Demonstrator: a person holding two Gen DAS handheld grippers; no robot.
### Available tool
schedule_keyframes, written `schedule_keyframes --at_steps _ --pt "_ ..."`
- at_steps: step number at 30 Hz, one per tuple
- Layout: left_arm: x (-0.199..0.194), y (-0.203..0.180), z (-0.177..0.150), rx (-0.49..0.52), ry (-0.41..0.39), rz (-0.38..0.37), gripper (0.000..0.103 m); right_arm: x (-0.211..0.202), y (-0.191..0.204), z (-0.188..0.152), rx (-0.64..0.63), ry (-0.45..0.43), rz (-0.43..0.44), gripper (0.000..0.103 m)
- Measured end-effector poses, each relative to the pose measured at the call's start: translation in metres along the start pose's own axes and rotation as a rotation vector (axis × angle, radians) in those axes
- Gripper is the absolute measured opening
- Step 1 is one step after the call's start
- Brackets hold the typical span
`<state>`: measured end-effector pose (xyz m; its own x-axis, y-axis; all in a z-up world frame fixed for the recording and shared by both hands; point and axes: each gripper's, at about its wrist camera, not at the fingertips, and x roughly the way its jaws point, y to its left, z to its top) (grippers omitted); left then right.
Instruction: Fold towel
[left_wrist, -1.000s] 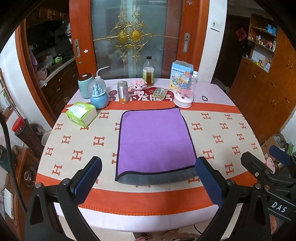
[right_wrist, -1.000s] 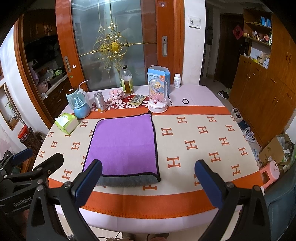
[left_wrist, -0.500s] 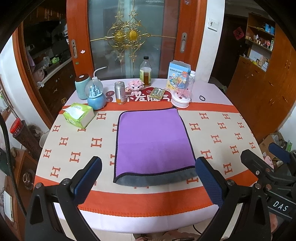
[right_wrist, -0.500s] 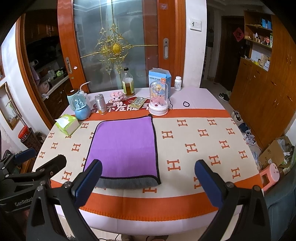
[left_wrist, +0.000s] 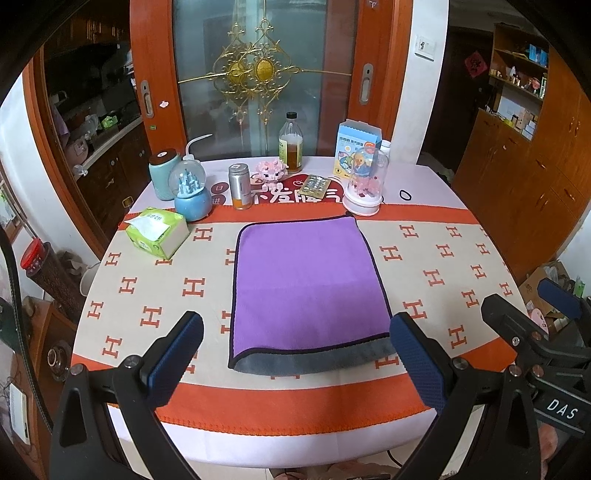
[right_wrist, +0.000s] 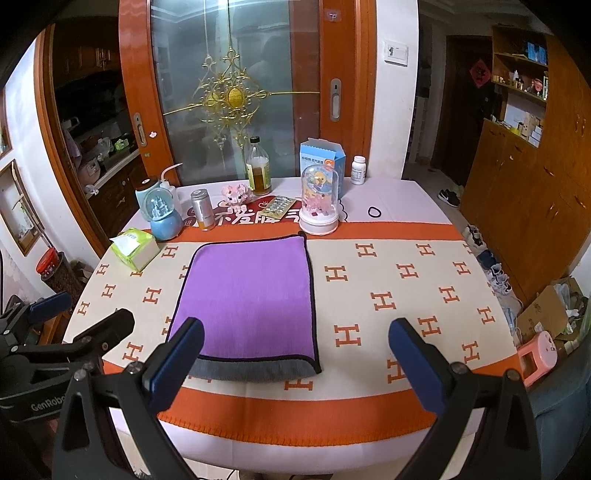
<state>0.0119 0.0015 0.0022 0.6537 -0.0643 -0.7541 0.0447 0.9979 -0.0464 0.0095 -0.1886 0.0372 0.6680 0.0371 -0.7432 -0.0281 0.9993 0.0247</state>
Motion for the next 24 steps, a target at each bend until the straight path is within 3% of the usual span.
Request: schedule_keyframes --at_steps 16,24 --pt "0.016 0.007 0.012 -0.005 0.04 -0.007 0.1 0.003 0.001 0.002 0.0 0.002 0.001 0.1" --pt "0.029 0.012 0.015 -0.01 0.051 -0.009 0.1 0.024 0.003 0.01 0.0 0.03 0.005 0.1"
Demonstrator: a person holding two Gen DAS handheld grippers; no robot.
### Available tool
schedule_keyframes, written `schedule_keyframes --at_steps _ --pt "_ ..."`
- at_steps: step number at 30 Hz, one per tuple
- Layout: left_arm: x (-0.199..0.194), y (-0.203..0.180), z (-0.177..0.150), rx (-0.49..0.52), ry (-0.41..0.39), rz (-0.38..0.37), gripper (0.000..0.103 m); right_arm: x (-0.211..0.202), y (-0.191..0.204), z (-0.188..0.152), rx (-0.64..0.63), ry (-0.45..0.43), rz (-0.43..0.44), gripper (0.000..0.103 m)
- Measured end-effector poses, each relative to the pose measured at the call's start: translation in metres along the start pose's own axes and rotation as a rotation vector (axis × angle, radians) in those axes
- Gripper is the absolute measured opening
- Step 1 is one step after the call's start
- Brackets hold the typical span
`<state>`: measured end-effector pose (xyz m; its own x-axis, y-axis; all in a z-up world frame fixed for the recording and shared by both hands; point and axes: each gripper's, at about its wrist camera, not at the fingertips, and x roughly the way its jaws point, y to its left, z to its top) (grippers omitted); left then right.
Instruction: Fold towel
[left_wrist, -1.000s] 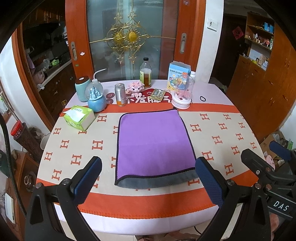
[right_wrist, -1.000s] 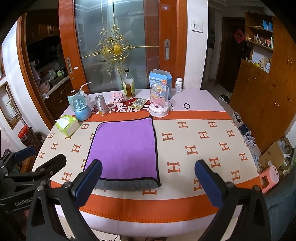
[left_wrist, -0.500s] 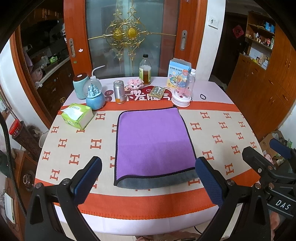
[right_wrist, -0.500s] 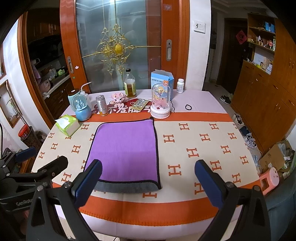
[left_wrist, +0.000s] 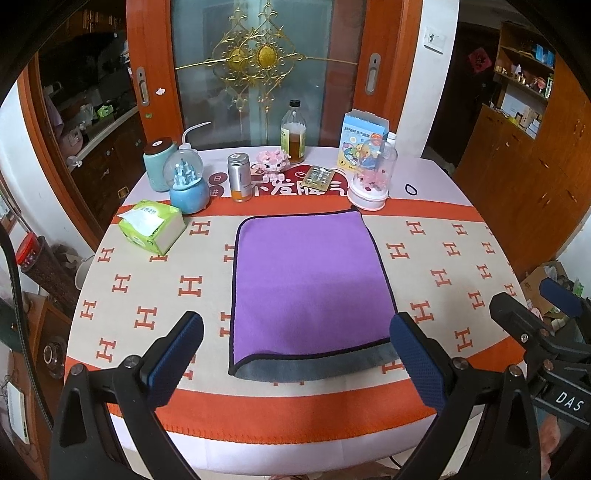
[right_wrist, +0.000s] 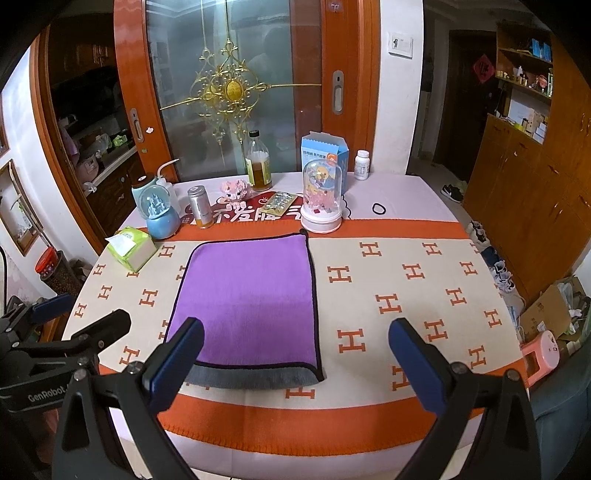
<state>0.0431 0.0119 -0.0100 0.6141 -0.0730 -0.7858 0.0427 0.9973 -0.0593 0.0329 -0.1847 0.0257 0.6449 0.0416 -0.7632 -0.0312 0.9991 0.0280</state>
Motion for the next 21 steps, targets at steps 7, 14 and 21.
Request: schedule_keyframes --at_steps 7,14,21 --pt "0.015 0.006 0.003 -0.002 0.012 0.017 0.1 0.016 -0.003 -0.003 0.003 0.022 0.002 0.1" --pt "0.032 0.01 0.002 -0.001 0.03 0.024 0.1 0.032 -0.003 -0.004 -0.01 0.046 0.004 0.1" --pt "0.056 0.016 -0.004 0.009 0.067 0.043 0.1 0.056 -0.001 -0.009 -0.028 0.087 0.013 0.098"
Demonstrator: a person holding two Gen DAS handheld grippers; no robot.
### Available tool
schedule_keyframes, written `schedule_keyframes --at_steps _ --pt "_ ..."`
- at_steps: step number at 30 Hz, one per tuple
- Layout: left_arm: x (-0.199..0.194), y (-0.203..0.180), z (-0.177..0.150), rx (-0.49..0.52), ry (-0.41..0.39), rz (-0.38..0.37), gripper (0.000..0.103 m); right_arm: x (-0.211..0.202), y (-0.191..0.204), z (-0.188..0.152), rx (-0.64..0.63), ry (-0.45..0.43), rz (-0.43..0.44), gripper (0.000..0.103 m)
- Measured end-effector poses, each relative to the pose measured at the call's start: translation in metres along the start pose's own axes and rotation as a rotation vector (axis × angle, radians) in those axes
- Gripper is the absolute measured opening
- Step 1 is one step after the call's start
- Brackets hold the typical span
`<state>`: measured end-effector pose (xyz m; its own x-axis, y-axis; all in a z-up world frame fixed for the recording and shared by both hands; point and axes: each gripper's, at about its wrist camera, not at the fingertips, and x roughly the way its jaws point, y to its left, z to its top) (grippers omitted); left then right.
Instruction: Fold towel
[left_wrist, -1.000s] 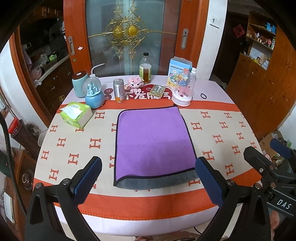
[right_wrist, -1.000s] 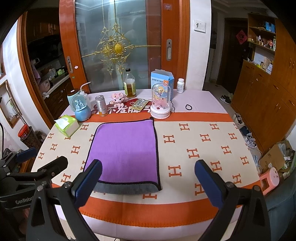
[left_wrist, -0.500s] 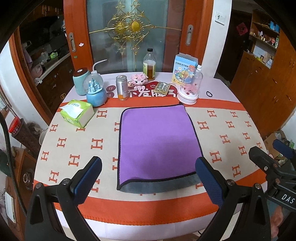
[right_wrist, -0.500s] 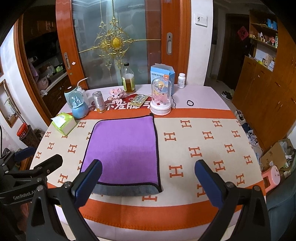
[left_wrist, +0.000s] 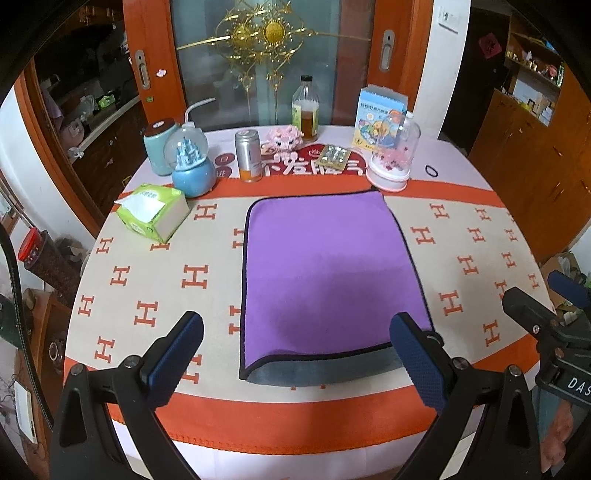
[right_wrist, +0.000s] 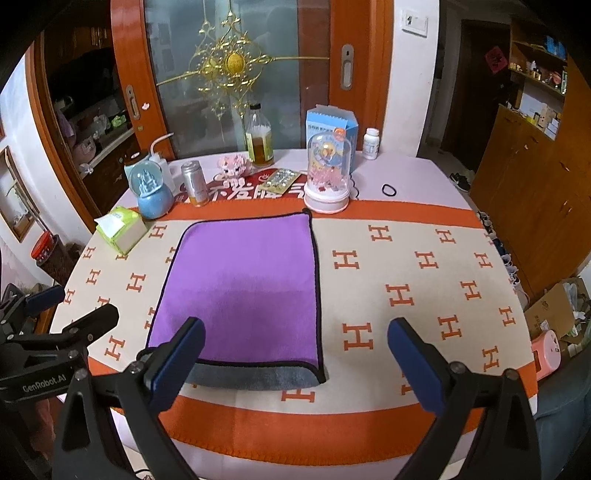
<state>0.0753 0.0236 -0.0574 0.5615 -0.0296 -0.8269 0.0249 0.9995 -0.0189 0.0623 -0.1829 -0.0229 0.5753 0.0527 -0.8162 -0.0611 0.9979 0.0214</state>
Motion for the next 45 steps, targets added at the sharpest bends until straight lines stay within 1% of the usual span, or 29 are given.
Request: schedule_keyframes --at_steps 6,12,19,26,28,33,35,39,42,44,45 --pt "0.024 0.009 -0.004 -0.018 0.048 0.01 0.1 0.025 0.0 -0.005 -0.004 0.055 0.002 0.095" --pt "0.04 0.015 -0.005 -0.017 0.062 0.034 0.1 0.049 0.001 -0.012 -0.009 0.1 0.002 0.095" --pt "0.052 0.017 -0.005 0.022 0.042 0.105 0.1 0.068 0.004 -0.017 -0.027 0.137 0.0 0.093" --pt "0.075 0.025 -0.011 0.074 0.083 0.136 0.1 0.088 0.006 -0.022 -0.071 0.155 0.007 0.092" --pt "0.084 0.029 -0.015 0.086 0.106 0.124 0.1 0.095 0.005 -0.025 -0.087 0.165 0.015 0.09" --pt "0.112 0.045 -0.03 0.131 0.166 0.065 0.1 0.116 0.0 -0.036 -0.14 0.207 0.049 0.086" --pt "0.121 0.051 -0.036 0.156 0.184 0.035 0.097 0.124 -0.001 -0.042 -0.172 0.224 0.069 0.084" --pt "0.132 0.064 -0.047 0.2 0.196 -0.028 0.096 0.138 -0.006 -0.054 -0.237 0.253 0.128 0.081" --pt "0.139 0.073 -0.052 0.211 0.218 -0.087 0.09 0.146 -0.01 -0.06 -0.27 0.281 0.168 0.076" --pt "0.142 0.076 -0.053 0.212 0.232 -0.146 0.084 0.15 -0.013 -0.061 -0.285 0.29 0.192 0.074" --pt "0.143 0.077 -0.054 0.217 0.237 -0.175 0.082 0.152 -0.015 -0.062 -0.294 0.296 0.202 0.073"
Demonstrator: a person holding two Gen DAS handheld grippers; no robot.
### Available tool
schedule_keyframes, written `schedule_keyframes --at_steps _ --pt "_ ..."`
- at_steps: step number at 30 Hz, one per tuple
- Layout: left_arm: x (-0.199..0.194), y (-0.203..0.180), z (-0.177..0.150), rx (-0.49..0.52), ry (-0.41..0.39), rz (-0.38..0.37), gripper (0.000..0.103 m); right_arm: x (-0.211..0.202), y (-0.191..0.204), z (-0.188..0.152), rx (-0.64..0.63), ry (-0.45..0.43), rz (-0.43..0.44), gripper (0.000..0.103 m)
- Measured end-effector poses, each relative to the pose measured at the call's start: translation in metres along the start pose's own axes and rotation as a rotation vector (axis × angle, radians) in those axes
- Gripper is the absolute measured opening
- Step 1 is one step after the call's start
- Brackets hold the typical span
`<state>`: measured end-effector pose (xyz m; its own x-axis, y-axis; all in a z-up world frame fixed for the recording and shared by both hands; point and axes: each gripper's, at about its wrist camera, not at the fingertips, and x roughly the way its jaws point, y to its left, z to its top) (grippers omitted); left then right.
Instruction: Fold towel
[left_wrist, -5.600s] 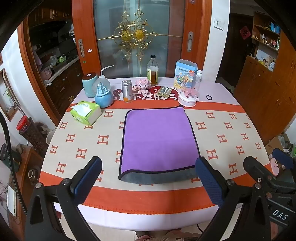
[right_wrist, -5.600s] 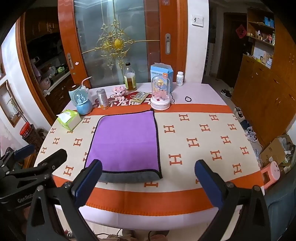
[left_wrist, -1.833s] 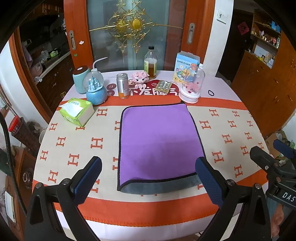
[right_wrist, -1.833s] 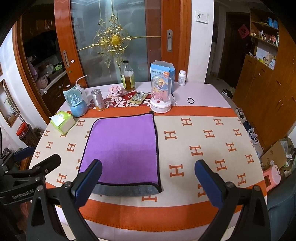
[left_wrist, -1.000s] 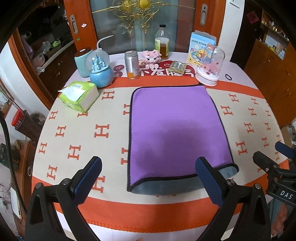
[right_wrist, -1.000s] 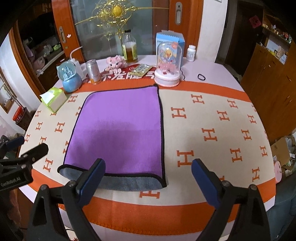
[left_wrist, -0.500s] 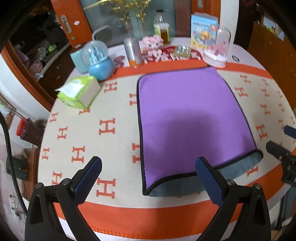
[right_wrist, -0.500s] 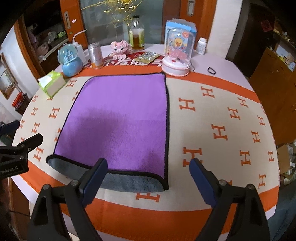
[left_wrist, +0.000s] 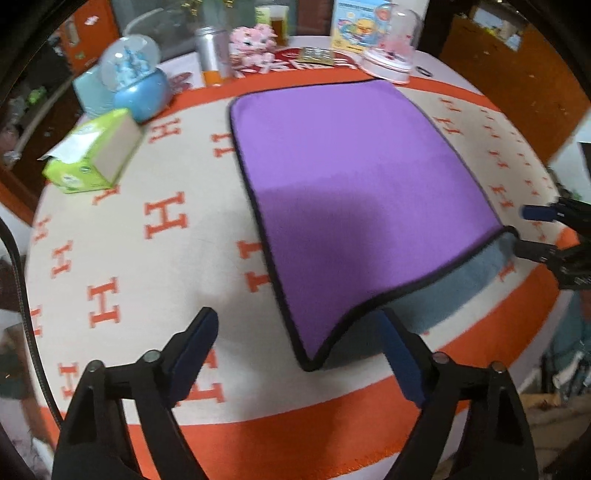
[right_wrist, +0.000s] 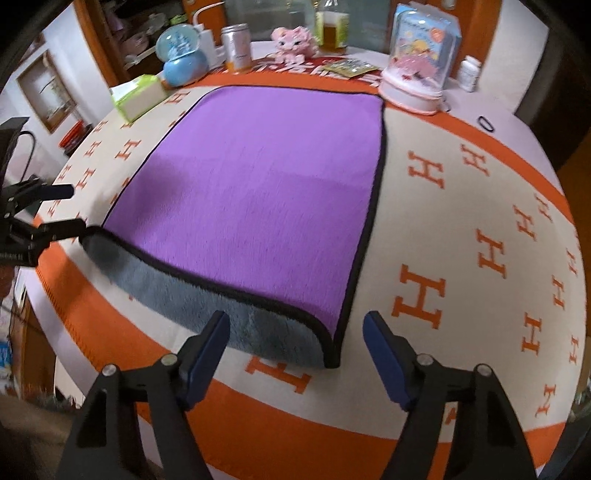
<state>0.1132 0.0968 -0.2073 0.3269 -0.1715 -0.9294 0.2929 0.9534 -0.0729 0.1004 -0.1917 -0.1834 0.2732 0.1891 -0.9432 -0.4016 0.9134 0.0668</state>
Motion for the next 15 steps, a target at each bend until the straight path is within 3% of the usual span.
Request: schedule_keyframes --at_steps 11,15 --pt "0.022 -0.018 0.007 0.141 0.071 -0.15 0.068 0.019 -0.016 0.002 -0.077 0.053 0.098 0.055" --pt "0.029 -0.02 0.009 0.147 0.101 -0.192 0.059 0.025 -0.021 0.003 -0.085 0.077 0.125 0.047"
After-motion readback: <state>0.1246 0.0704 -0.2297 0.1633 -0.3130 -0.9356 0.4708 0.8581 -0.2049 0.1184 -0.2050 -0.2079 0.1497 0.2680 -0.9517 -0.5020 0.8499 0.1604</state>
